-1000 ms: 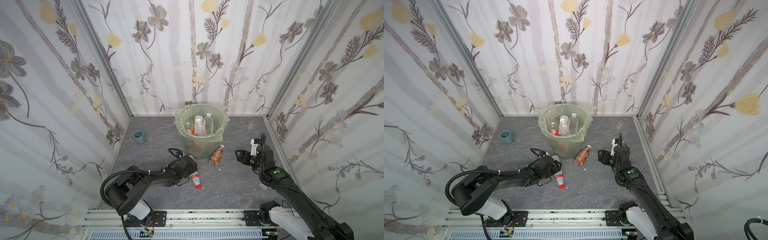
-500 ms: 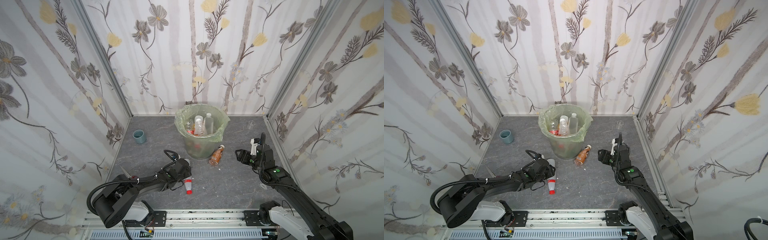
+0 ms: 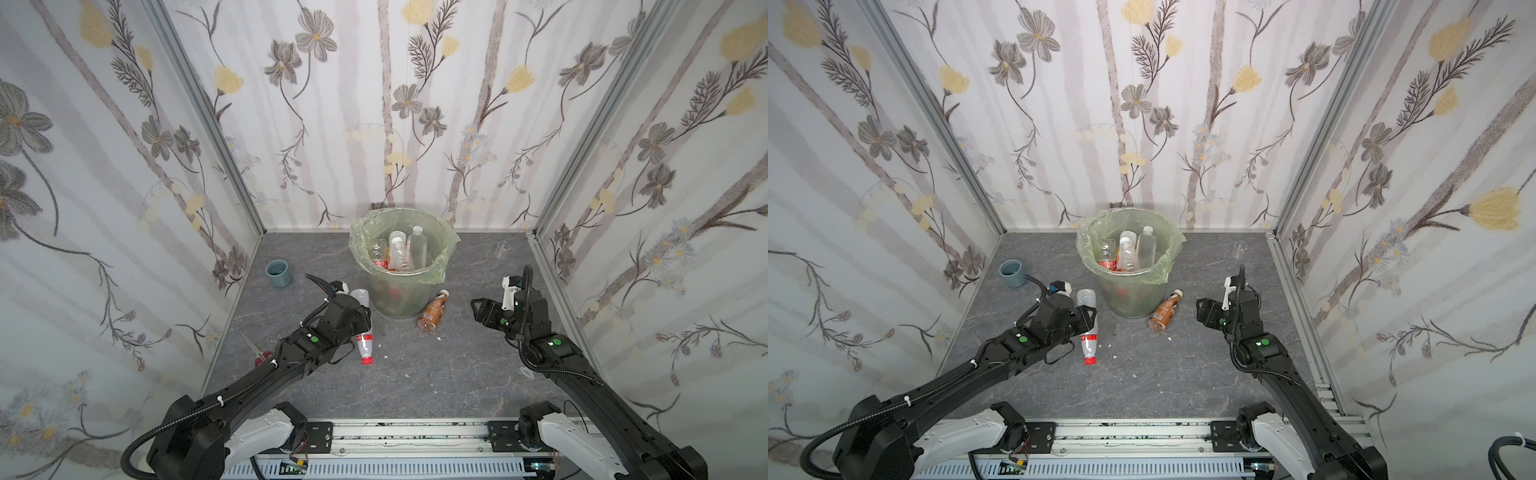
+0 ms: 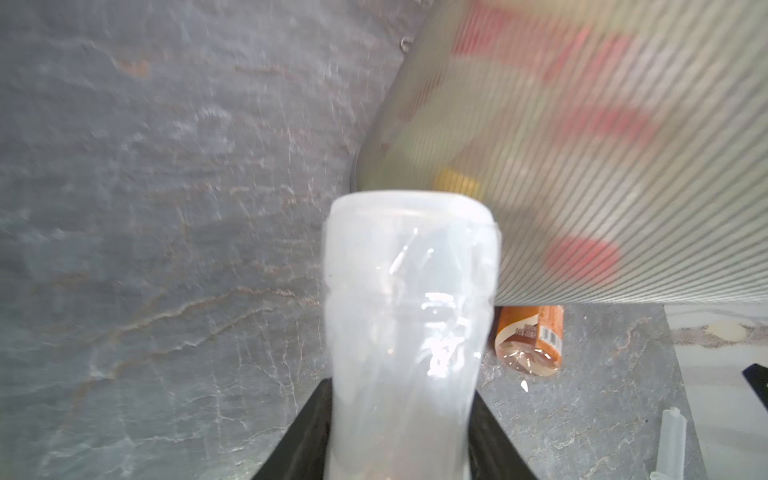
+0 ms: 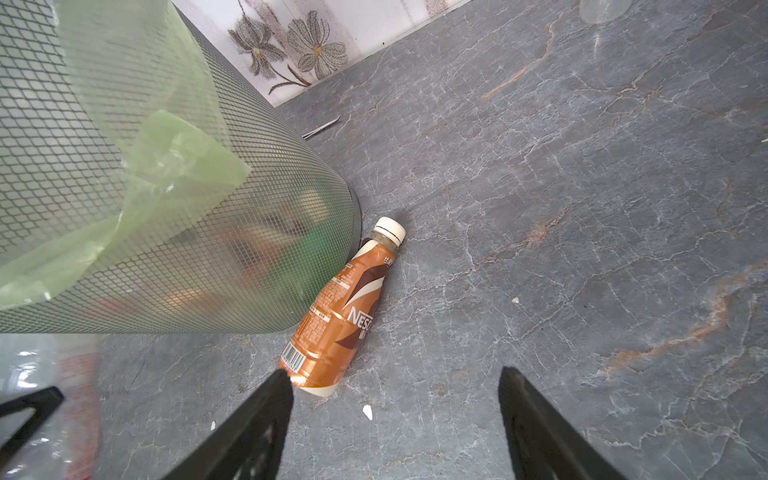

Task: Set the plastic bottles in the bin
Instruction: 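Lift the white-and-red bottle with the left gripper and carry it over the bin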

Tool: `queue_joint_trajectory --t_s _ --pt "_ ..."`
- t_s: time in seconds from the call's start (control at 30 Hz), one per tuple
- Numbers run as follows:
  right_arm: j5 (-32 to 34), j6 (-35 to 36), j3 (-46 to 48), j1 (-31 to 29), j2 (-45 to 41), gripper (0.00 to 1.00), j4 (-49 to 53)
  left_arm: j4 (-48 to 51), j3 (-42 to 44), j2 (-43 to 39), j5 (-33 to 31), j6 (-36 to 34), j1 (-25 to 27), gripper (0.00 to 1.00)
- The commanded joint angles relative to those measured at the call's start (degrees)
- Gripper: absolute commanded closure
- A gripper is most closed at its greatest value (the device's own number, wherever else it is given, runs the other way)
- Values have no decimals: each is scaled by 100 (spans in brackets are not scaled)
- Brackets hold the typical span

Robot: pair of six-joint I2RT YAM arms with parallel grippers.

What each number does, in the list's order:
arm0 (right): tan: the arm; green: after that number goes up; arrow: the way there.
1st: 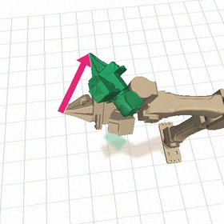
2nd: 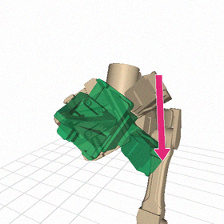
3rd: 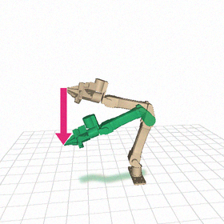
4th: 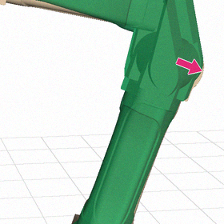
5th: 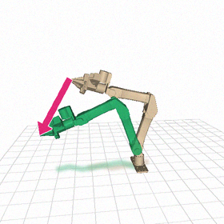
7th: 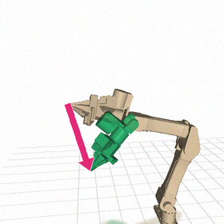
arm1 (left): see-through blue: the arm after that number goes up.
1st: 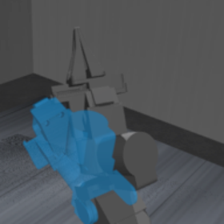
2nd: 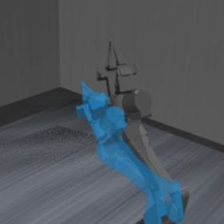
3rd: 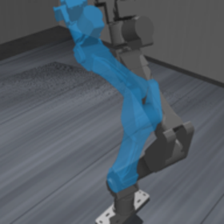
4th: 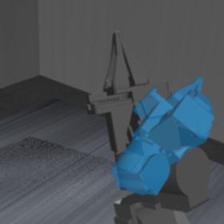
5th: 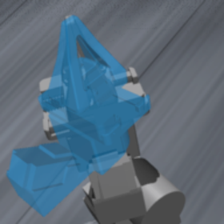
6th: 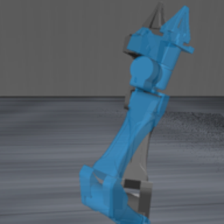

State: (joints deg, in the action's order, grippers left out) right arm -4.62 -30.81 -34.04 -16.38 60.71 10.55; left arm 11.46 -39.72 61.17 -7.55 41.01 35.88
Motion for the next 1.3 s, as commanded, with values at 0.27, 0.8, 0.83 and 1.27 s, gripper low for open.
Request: queue_joint_trajectory --t_s 0.27,0.8,0.83,1.27 --pt "-50 27 -4 4 -85 21 -29 1202 -1831 -212 91 -1105 -595 54" --pt "-39 -30 -23 4 -284 21 84 1219 -4449 1234 940 -1658 -628 54" --pt "-30 -26 -15 6 -302 21 79 1223 -4625 1376 932 -1718 -635 54" --pt "-47 -102 152 8 -620 21 157 1209 -6730 3446 736 -2229 -805 54"
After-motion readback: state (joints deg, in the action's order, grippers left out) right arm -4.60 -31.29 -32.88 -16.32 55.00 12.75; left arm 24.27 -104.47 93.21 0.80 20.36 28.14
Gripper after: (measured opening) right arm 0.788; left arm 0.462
